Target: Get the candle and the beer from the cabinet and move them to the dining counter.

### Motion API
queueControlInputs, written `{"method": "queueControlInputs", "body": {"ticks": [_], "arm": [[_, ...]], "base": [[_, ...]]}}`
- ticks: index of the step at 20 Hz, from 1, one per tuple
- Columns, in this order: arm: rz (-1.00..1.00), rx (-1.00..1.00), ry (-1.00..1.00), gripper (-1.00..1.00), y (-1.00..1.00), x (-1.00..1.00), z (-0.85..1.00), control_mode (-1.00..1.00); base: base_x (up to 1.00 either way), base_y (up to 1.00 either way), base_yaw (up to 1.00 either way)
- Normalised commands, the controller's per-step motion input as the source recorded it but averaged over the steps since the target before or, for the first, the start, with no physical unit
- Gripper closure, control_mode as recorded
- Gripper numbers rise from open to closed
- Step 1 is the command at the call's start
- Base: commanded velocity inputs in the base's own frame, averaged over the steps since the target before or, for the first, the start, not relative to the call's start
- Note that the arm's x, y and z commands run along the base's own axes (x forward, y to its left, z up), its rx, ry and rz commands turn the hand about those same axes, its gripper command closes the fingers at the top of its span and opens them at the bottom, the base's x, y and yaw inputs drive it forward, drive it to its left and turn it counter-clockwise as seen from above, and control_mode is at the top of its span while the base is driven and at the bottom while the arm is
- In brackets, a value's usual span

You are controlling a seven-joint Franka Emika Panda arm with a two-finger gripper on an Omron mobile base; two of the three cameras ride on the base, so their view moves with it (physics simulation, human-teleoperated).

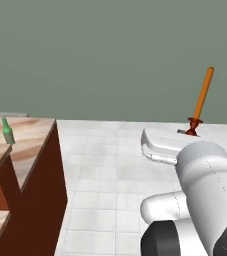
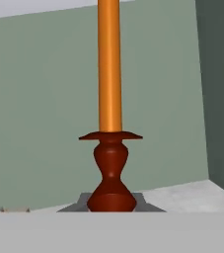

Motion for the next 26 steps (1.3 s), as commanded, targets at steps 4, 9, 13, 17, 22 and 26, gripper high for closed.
{"method": "queueControlInputs", "body": {"ticks": [4, 9, 13, 17, 22, 26], "arm": [[0.0, 0.0, 0.0, 1.0, 0.0, 0.0, 0.0, 1.0], [0.0, 0.0, 0.0, 1.0, 0.0, 0.0, 0.0, 1.0], [0.0, 0.0, 0.0, 1.0, 0.0, 0.0, 0.0, 1.0], [0.0, 0.0, 0.0, 1.0, 0.0, 0.0, 0.0, 1.0], [0.0, 0.0, 0.0, 1.0, 0.0, 0.0, 0.0, 1.0], [0.0, 0.0, 0.0, 1.0, 0.0, 0.0, 0.0, 1.0]], "base": [[0.76, -0.47, 0.35], [0.74, -0.49, 0.36], [0.72, -0.48, 0.37], [0.72, -0.42, 0.37], [0.69, -0.34, 0.38], [0.61, -0.31, 0.4]]}}
